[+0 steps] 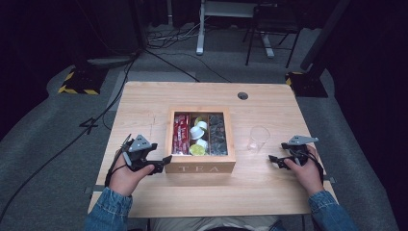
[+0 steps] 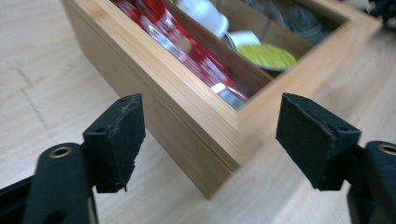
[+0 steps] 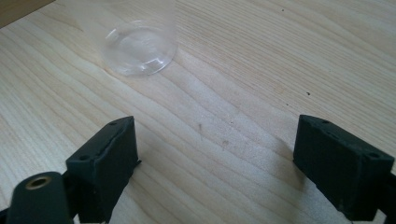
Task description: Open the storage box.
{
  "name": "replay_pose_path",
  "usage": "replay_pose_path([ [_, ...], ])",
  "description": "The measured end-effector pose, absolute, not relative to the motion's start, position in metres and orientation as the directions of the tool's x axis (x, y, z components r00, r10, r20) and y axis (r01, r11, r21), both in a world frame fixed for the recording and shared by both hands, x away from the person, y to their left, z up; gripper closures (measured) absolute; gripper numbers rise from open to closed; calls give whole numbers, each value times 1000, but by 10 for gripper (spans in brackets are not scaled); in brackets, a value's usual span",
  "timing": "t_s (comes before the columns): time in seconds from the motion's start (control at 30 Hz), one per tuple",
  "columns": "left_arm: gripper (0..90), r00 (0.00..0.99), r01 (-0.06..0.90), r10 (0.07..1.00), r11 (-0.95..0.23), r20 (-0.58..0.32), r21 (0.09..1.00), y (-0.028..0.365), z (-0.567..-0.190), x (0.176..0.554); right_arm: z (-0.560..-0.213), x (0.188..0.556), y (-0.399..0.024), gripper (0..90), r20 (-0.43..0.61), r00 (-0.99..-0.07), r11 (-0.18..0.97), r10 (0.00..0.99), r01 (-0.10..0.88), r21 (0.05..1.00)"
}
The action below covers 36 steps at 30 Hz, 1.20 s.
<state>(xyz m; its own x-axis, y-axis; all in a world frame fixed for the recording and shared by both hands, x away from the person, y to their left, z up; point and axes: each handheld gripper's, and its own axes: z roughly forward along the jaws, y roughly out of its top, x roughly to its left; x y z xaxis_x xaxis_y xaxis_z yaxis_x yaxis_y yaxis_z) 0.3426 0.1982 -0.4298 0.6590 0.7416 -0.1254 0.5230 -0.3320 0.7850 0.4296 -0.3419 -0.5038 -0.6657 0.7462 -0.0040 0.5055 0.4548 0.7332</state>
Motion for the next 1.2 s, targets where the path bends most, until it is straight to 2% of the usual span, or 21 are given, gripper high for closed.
replay_pose_path([
  [0.17, 202, 685, 528, 717, -368, -128, 766, 188, -438, 338, -504, 430, -342, 136, -4, -666, 455, 746, 505, 734],
  [0.4, 222, 670, 555, 736, -409, -98, 725, 187, -451, 339, -504, 430, -342, 136, -4, -666, 455, 746, 505, 733],
  [0.53, 351, 674, 549, 733, -413, -93, 727, 188, -453, 339, -504, 430, -342, 136, -3, -666, 454, 746, 505, 734],
  [0.8, 471, 685, 557, 720, -419, -111, 717, 191, -448, 338, -504, 430, -342, 135, -4, -667, 456, 745, 505, 733],
  [1.2, 543, 699, 544, 708, -440, -96, 715, 194, -442, 337, -504, 430, -342, 137, -4, -667, 456, 745, 504, 733],
])
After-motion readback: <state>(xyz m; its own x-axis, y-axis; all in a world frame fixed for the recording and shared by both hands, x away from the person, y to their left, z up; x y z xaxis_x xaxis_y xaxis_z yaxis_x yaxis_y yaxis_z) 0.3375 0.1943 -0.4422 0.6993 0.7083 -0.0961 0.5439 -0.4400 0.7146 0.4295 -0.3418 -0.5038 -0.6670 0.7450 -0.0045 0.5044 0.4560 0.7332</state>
